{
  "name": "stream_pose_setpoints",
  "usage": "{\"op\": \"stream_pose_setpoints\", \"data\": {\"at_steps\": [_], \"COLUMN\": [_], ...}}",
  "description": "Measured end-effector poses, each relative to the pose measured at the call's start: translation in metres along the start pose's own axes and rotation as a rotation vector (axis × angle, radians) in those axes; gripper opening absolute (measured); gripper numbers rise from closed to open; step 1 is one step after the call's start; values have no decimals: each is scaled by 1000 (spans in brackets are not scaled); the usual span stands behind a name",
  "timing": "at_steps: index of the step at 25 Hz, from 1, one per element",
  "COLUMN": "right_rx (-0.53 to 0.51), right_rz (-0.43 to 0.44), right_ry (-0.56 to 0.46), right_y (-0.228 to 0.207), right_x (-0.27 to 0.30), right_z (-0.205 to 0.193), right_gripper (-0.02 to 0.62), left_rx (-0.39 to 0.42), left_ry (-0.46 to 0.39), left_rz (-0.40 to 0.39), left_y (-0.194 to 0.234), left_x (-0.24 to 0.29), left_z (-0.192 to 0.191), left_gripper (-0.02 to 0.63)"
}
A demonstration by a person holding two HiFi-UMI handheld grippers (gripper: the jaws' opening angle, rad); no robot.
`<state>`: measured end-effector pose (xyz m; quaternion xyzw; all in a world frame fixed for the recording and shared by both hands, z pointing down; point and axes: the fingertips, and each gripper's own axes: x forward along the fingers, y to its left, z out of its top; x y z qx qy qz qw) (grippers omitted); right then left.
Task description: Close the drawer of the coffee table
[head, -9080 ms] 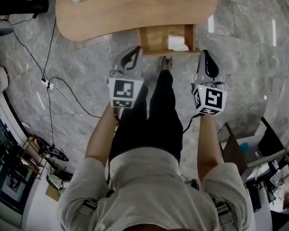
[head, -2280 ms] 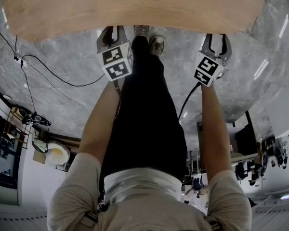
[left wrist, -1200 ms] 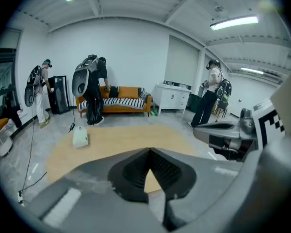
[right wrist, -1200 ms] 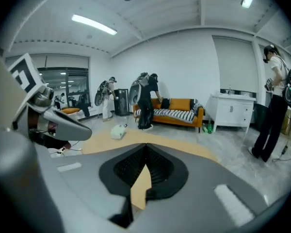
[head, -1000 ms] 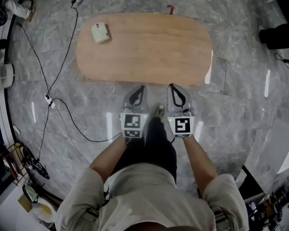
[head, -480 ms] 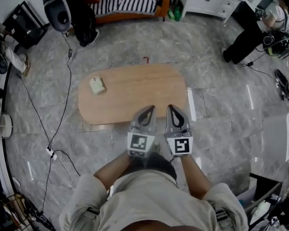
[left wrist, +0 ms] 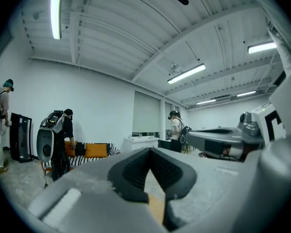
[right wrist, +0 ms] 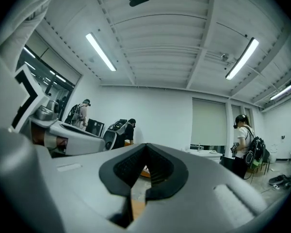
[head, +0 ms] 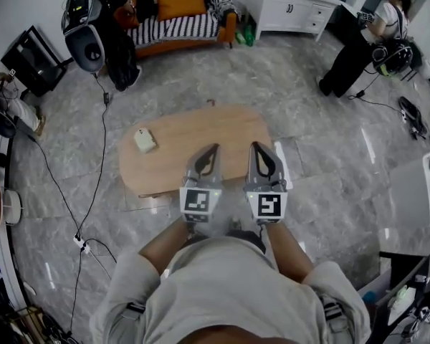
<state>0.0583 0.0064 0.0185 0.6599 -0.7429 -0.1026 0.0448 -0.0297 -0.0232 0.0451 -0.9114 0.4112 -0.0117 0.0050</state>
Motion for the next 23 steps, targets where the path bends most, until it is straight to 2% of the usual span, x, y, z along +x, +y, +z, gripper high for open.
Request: {"op": "stream_pose_setpoints", "data": {"at_steps": [5, 9, 13, 17, 23], "right_rx": [-24, -126, -90, -93, -82], "right_rz": [18, 12, 47, 90, 146], "right_ry": [2, -11, -24, -31, -46], "right_y": [-3, -6, 9, 14, 22], "right_x": [-8, -12, -14, -17, -8], "right_z": [10, 22, 25, 28, 23], "right_gripper": [5, 6, 6, 6, 5], "left_rx": [-3, 9, 27, -17, 28], "left_ry": [-18, -44, -52, -76, -67], "left_rz": [16, 15, 43, 85, 106], "left_y": [-16, -24, -19, -23, -21], "left_x": [-2, -2, -17, -24, -19], "left_z": [14, 24, 20, 29, 25], "left_gripper": [21, 21, 21, 21, 21]}}
